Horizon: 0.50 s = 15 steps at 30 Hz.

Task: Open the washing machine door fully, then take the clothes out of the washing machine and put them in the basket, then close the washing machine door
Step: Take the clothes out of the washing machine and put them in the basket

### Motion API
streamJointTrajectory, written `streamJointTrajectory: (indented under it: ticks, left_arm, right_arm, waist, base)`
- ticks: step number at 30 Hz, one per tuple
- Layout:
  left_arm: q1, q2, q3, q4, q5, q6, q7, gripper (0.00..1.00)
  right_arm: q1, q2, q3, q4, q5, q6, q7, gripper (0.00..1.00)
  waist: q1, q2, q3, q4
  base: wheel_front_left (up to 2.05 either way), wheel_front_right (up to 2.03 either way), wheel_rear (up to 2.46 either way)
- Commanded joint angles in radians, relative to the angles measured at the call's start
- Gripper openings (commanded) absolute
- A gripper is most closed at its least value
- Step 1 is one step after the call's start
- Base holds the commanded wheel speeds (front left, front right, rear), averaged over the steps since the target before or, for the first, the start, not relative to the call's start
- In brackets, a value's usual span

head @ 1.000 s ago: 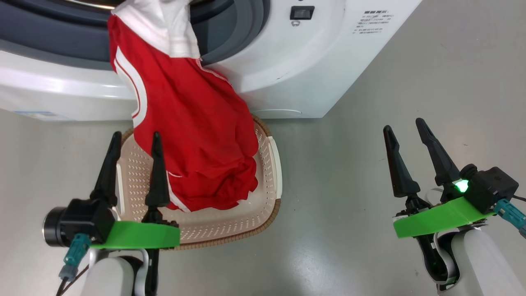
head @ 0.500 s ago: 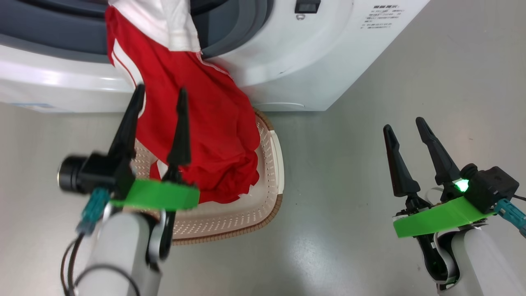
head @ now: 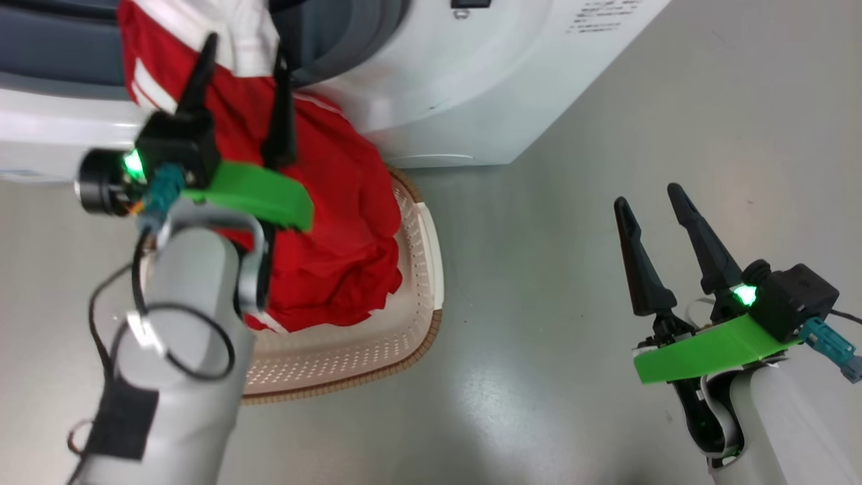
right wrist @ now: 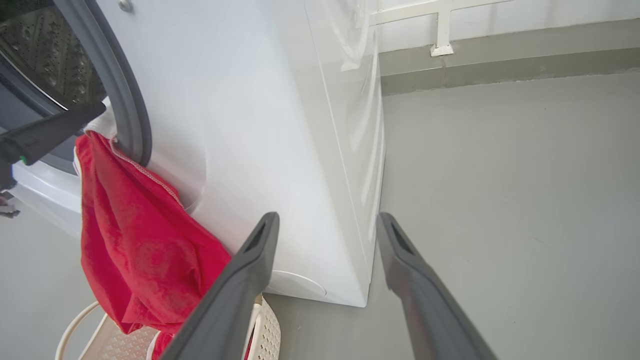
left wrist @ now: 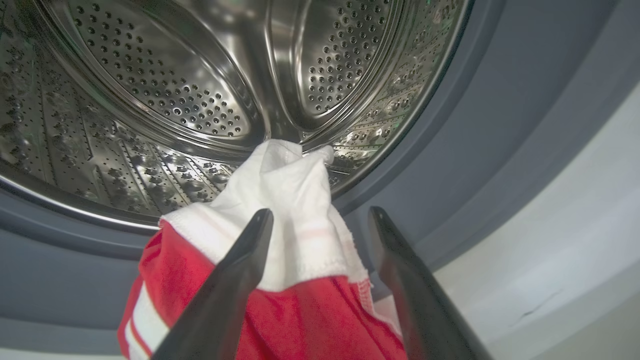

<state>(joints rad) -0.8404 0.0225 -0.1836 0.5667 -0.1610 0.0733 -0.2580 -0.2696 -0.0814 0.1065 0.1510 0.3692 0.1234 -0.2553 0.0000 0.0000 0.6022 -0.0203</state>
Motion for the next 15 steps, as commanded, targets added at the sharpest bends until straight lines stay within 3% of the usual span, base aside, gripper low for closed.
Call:
streamJointTrajectory:
  ticks: [1, 15]
  left_arm:
    - [-0.015, 0.028, 0.030, -0.012, 0.014, 0.009, -0.004, 1.00]
    - [-0.253, 0.032, 0.076, 0.325, 0.031, 0.016, -0.004, 1.00]
  right_arm:
    - [0.003, 0.006, 0.022, -0.021, 0.003, 0.007, -0.006, 1.00]
    - [-0.017, 0.019, 0.025, -0.020, 0.006, 0.007, -0.006, 1.00]
  waist:
    - [0.0000, 0.0000, 0.009, -0.009]
    - [0.0000, 0.0000, 0.033, -0.036]
  base:
    - [0.00, 0.00, 0.00]
    - [0.00, 0.00, 0.00]
